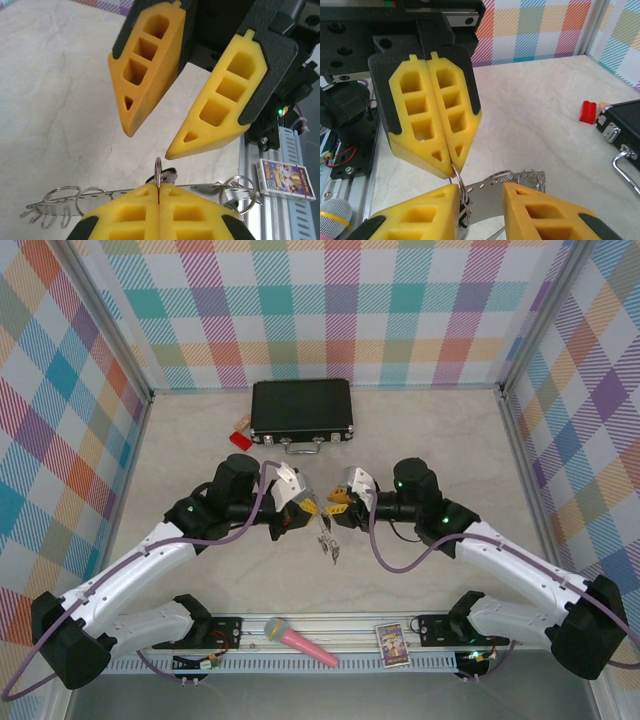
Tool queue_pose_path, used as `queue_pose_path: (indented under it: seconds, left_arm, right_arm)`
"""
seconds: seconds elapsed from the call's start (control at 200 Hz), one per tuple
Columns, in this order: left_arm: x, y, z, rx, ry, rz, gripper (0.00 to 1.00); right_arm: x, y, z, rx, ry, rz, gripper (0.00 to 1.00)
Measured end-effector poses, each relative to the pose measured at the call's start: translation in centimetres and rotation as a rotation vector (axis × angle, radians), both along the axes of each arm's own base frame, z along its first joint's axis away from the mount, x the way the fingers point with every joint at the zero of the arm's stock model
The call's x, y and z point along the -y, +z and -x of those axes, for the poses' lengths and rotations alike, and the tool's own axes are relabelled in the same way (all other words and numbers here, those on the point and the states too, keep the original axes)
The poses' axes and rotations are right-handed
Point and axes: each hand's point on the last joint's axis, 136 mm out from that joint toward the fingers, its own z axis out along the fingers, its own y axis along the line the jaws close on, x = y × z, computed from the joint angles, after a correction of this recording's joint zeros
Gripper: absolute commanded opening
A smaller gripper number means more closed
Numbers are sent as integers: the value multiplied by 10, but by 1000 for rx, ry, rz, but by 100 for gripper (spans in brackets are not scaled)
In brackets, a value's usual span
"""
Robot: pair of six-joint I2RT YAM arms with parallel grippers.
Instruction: Put the keys on the keyring
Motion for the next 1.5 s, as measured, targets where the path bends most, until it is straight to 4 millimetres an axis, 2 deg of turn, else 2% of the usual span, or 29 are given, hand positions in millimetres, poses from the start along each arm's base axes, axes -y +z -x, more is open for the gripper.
queue_pose_path:
  seconds: [0.21,0.34,0.41,0.505,0.705,0.76,0.87,0.97,1.11,1.24,1.39,1.47,1.5]
  left_arm:
    - [2,16,-1,28,13,61,0]
    - [2,18,-2,32,15,71,0]
    - [2,18,-2,32,16,71,0]
    - [2,17,-3,32,20,67,0]
    - [1,16,-4,30,24,63,0]
    - [1,16,-3,30,23,62,9]
    - [1,14,-3,25,21,56,14]
    - [3,12,-3,19,15,53,14]
    - [3,11,-3,16,13,52,13]
    - [4,9,-1,16,1,48,0]
    - [4,7,1,16,-9,37,0]
    - [4,6,0,15,-8,36,0]
    - [4,7,0,16,-7,38,0]
  right_arm:
    - [-1,4,-1,4,-3,-29,26]
    - [-4,1,0,-8,15,-29,22]
    - [-5,-1,2,-19,29,-29,15]
    - [-7,-2,5,-36,48,-30,0]
    - [-7,-3,6,-46,66,-32,0]
    - [-7,-3,7,-46,67,-32,0]
    - [-8,-4,8,-50,77,-28,0]
    - [-9,-5,8,-56,88,-20,0]
    - [-10,-6,9,-62,101,-13,0]
    - [-10,-7,10,-69,104,-9,0]
    - [-9,-10,11,-79,103,-1,0]
    - [-9,-10,10,-79,96,1,13]
    - [-9,-10,9,-79,91,2,21]
